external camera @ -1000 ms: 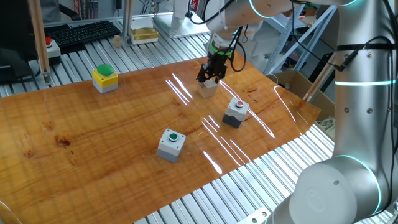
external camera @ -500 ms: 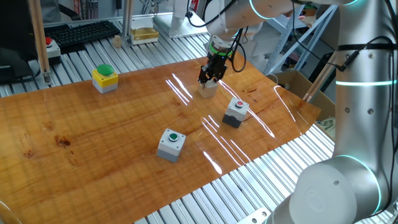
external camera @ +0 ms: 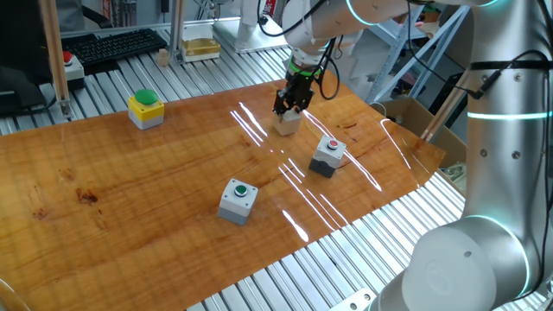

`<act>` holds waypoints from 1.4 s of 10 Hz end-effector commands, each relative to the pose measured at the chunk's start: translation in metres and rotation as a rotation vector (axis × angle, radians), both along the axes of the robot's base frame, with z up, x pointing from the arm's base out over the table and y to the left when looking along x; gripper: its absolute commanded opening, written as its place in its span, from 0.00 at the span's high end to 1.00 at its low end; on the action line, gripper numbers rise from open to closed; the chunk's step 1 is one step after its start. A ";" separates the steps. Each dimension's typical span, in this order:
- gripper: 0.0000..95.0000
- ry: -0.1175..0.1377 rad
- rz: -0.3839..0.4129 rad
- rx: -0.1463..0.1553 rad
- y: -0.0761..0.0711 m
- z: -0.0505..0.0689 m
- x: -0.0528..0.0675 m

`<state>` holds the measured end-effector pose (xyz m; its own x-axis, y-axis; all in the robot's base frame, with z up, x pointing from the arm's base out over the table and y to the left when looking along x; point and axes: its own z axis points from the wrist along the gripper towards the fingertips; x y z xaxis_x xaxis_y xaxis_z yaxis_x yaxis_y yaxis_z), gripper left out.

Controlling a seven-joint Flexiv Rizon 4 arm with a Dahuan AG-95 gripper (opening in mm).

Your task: Pick up the small block on the left and move it to the right

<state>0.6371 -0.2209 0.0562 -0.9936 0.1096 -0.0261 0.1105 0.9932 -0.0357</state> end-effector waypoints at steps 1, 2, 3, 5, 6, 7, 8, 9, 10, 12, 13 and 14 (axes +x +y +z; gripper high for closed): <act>1.00 0.021 -0.022 0.001 0.027 0.015 -0.008; 1.00 0.042 -0.031 0.002 0.040 0.023 -0.009; 1.00 0.053 -0.044 0.005 0.051 0.027 -0.011; 1.00 0.060 -0.077 0.007 0.072 0.032 -0.014; 1.00 0.066 -0.096 0.008 0.084 0.035 -0.016; 1.00 0.068 -0.111 0.007 0.093 0.035 -0.017; 1.00 0.066 -0.118 0.008 0.098 0.034 -0.018; 1.00 0.071 -0.117 0.019 0.098 0.033 -0.017; 1.00 0.070 -0.117 0.020 0.098 0.032 -0.017; 1.00 0.068 -0.112 0.009 0.098 0.032 -0.017; 1.00 0.065 -0.101 -0.007 0.098 0.032 -0.017; 1.00 0.066 -0.060 -0.012 0.098 0.032 -0.017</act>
<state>0.6219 -0.1224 0.0864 -0.9806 0.1936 0.0321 0.1913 0.9795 -0.0633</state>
